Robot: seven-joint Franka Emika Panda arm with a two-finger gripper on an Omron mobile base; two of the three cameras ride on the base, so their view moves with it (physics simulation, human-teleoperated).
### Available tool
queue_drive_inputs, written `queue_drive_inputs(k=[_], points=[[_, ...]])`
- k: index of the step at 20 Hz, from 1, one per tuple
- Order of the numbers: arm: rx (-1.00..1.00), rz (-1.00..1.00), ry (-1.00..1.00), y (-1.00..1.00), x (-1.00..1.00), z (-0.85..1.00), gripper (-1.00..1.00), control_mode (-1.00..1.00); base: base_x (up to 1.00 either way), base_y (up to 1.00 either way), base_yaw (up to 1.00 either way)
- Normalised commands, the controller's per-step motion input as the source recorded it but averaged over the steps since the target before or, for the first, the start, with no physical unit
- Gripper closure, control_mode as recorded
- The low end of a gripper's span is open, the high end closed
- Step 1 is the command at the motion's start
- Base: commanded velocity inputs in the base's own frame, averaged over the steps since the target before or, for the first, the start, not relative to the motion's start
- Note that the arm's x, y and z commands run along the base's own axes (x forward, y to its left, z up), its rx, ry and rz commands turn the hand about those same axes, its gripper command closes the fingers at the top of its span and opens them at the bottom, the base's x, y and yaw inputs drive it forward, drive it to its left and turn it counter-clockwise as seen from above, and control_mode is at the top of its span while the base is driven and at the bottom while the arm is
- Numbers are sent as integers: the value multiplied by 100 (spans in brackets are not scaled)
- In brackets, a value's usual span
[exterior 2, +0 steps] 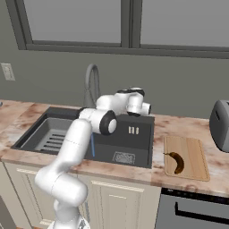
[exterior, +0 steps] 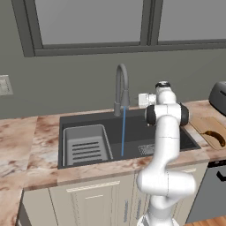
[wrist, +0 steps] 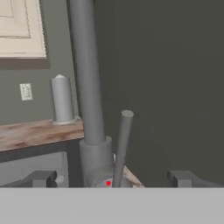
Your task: Pick the banana from the sink and place it on the cutting board to airdry. Then turn off the sink faucet.
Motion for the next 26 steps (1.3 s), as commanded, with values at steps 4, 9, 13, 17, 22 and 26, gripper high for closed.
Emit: queue_drive_inputs(k=[4, 9, 13, 17, 22, 26], points=[[0, 0, 1, 0, 39, -18, -100, -100, 0, 0, 0], [4, 0, 7, 0, 47, -7, -100, -100, 0, 0, 0], [5, 0, 10, 0, 50, -6, -100, -100, 0, 0, 0], [5, 0, 5, 16, 37, 0, -100, -100, 0, 0, 0], [0, 0, 0, 56, 7, 8, -100, -100, 0, 0, 0], [-4, 0, -1, 88, 0, 22, -100, -100, 0, 0, 0]])
